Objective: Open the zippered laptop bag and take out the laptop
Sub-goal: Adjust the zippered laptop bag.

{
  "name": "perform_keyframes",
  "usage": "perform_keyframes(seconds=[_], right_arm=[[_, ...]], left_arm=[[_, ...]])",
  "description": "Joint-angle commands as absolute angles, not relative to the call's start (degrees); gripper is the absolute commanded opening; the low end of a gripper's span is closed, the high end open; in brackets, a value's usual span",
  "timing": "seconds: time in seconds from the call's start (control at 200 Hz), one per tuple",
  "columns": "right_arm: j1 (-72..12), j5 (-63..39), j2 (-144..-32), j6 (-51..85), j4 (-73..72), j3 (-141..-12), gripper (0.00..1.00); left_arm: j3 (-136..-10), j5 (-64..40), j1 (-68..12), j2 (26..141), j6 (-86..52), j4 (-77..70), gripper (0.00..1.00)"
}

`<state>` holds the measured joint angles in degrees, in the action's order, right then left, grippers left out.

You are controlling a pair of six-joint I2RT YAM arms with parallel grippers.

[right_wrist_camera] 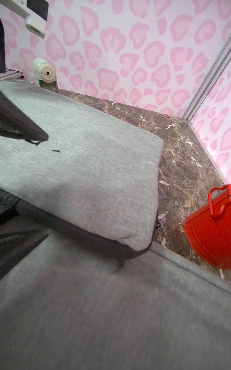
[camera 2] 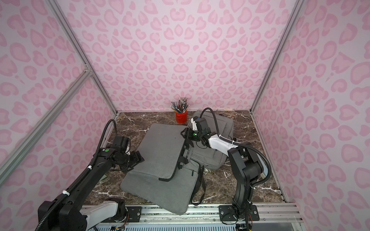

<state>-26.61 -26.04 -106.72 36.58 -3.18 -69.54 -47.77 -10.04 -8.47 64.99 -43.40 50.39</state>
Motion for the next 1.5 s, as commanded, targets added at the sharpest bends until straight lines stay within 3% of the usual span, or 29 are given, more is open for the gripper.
perform_keyframes(seconds=[0.0,0.32,0.425,0.535,0.675,0.805,0.895,1.035,1.195,1.495], right_arm=[[-26.72,-27.57,-109.97,35.93,-3.08,-71.77,0.7],[-26.76,-29.08,-115.93,36.82,-2.55,-75.54,0.63],[-27.14,-29.24,-116.63,37.18,-2.65,-75.91,0.57],[-27.24,-29.63,-116.98,37.47,-2.93,-75.81,0.44],[-27.23,-30.91,-116.7,37.94,-3.99,-74.98,0.15],[-27.24,-32.22,-115.29,39.05,-6.04,-73.24,0.0],[-27.26,-32.95,-113.55,39.75,-7.19,-71.85,0.0],[-27.75,-33.22,-109.97,40.46,-8.24,-70.03,0.0],[-28.73,-33.18,-105.03,42.6,-10.32,-67.2,0.0],[-34.04,-26.65,-92.55,53.42,-19.07,-54.95,0.0]], left_arm=[[-44.1,-10.93,-8.51,62.87,-49.46,47.23,0.79],[-38.09,-12.56,-8.71,60.59,-54.05,43.12,0.8],[-36.53,-12.46,-9.1,60.48,-54.66,41.85,0.8],[-36.46,-12.13,-9.08,59.87,-54.76,40.56,0.79],[-36.13,-11.6,-9.1,59.43,-55.11,39.05,0.63],[-36.98,-10.81,-9.1,58.79,-54.78,38.92,0.41],[-38.08,-11.22,-9.13,58.02,-54.11,39.16,0.23],[-41.02,-9.55,-9.12,57.15,-51.99,42.29,0.09],[-46.27,-7.87,-8.79,59.38,-48.15,43.98,0.02],[-60.1,-8.25,-4.18,70.01,-35.51,45.38,0.02]])
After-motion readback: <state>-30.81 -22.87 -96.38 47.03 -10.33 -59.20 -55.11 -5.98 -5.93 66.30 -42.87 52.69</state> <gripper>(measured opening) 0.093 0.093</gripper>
